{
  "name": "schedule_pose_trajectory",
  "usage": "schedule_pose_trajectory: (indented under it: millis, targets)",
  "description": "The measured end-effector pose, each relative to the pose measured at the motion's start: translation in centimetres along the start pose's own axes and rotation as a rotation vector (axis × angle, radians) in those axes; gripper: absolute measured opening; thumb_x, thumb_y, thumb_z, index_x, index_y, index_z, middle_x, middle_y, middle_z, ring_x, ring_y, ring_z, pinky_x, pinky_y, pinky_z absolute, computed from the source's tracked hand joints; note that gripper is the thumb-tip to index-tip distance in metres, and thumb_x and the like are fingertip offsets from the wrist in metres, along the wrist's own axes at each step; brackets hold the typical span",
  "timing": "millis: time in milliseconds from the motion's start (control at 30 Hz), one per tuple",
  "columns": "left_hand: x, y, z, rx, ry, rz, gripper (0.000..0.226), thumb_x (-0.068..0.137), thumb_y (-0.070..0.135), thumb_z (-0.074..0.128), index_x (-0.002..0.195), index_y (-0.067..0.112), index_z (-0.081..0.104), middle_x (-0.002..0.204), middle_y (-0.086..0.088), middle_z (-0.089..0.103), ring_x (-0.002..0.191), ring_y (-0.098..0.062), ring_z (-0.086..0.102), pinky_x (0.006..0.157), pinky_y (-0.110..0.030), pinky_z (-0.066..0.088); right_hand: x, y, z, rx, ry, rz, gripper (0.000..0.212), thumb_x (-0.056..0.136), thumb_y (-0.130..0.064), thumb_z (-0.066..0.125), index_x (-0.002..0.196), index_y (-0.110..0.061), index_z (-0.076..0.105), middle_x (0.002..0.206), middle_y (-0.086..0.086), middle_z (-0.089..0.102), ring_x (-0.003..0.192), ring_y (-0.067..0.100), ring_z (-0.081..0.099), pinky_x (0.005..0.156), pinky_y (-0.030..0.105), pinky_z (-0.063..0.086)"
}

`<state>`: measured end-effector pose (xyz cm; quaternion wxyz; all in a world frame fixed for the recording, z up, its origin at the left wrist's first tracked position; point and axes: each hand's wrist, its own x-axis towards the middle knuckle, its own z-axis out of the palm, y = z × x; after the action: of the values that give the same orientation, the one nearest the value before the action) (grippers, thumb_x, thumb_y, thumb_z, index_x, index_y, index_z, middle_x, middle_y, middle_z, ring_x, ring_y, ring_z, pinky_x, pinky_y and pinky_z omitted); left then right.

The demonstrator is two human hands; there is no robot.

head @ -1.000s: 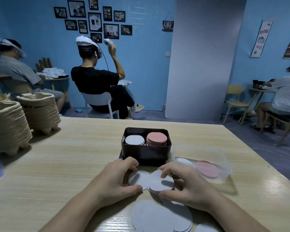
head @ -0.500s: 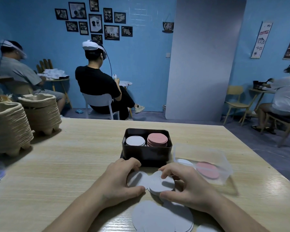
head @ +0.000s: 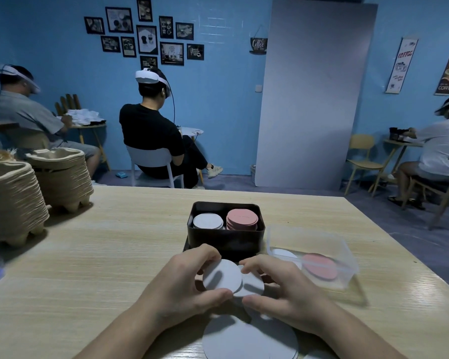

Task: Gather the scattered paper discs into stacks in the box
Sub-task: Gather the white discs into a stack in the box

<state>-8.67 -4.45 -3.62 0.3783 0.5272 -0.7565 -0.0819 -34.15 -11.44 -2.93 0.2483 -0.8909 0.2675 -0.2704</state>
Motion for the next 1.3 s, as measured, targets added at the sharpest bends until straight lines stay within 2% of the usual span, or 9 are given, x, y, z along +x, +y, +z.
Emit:
schedule_pose_trajectory:
  millis: [167,367,467,633,733,833,1067,1133,1300]
  targets:
    - [0.20,0.26,0.43,0.008,0.024,0.049,0.052,0.076,0.062,0.079,0.113,0.031,0.059,0.100,0.017,0.066,0.093,-0.008,0.065,0.079,-0.038,0.057,0.22,-0.27,0.17,0.020,-0.026,-0.044,0.033,0.093,-0.046,0.073,0.124,-0.038,0.064,0.135,-0.023,0.059,0.125,0.005,0.057,0.095,0.017,0.046]
    - [0.33,0.51,0.66,0.007,0.057,0.109,0.063,0.080,0.062,0.079,0.126,0.022,0.064,0.111,0.017,0.067,0.103,-0.002,0.066,0.084,-0.033,0.058,0.53,-0.43,0.38,0.007,-0.022,-0.077,0.015,0.096,-0.038,0.072,0.109,-0.031,0.067,0.133,-0.016,0.057,0.107,0.003,0.058,0.078,0.018,0.048]
    - [0.15,0.25,0.18,-0.091,0.041,0.069,0.055,0.079,0.053,0.084,0.122,0.024,0.064,0.106,0.018,0.068,0.103,-0.006,0.067,0.086,-0.032,0.056,0.43,-0.23,0.44,0.048,0.031,-0.087,0.012,0.097,-0.032,0.071,0.108,-0.029,0.068,0.130,-0.013,0.060,0.116,0.006,0.060,0.083,0.023,0.052]
    - [0.06,-0.22,0.29,-0.156,0.009,0.031,0.032,0.082,0.044,0.083,0.104,0.027,0.068,0.097,0.012,0.070,0.095,-0.012,0.067,0.081,-0.034,0.058,0.35,-0.07,0.44,0.124,0.053,-0.062,0.013,0.094,-0.033,0.071,0.107,-0.031,0.067,0.133,-0.017,0.059,0.112,0.010,0.063,0.084,0.019,0.050]
    - [0.14,-0.03,0.53,-0.188,0.006,0.050,0.026,0.082,0.038,0.084,0.101,0.026,0.071,0.098,0.012,0.071,0.093,-0.011,0.067,0.080,-0.031,0.059,0.37,0.02,0.56,0.137,0.051,-0.049,0.018,0.091,-0.039,0.070,0.106,-0.033,0.064,0.140,-0.019,0.056,0.129,0.008,0.057,0.093,0.030,0.054]
    - [0.13,-0.18,0.76,-0.244,-0.021,0.027,0.026,0.081,0.036,0.086,0.101,0.030,0.072,0.100,0.012,0.071,0.093,-0.013,0.067,0.078,-0.029,0.060,0.37,-0.02,0.66,0.159,0.055,-0.054,0.022,0.089,-0.040,0.071,0.108,-0.033,0.064,0.145,-0.014,0.055,0.142,0.004,0.046,0.097,0.027,0.054]
    - [0.28,-0.08,0.75,-0.256,0.011,0.068,0.023,0.082,0.027,0.088,0.100,0.029,0.073,0.100,0.009,0.069,0.092,-0.017,0.067,0.076,-0.024,0.056,0.45,-0.42,0.34,0.154,0.042,-0.045,0.035,0.081,-0.047,0.080,0.110,-0.035,0.063,0.146,-0.019,0.051,0.137,-0.004,0.048,0.094,0.015,0.048]
    - [0.36,-0.10,0.69,-0.219,0.042,0.106,0.023,0.082,0.025,0.088,0.100,0.026,0.074,0.100,0.009,0.070,0.094,-0.018,0.068,0.077,-0.024,0.054,0.36,-0.52,0.22,0.125,0.039,-0.048,0.034,0.081,-0.047,0.081,0.108,-0.036,0.065,0.145,-0.020,0.052,0.129,-0.007,0.052,0.090,0.012,0.046]
    - [0.37,-0.12,0.80,-0.174,0.049,0.142,0.024,0.082,0.030,0.089,0.099,0.025,0.074,0.105,0.010,0.071,0.099,-0.018,0.069,0.079,-0.024,0.054,0.36,-0.26,0.20,0.065,0.037,-0.059,0.025,0.083,-0.046,0.081,0.104,-0.037,0.072,0.145,-0.015,0.054,0.137,-0.005,0.048,0.097,0.012,0.044]
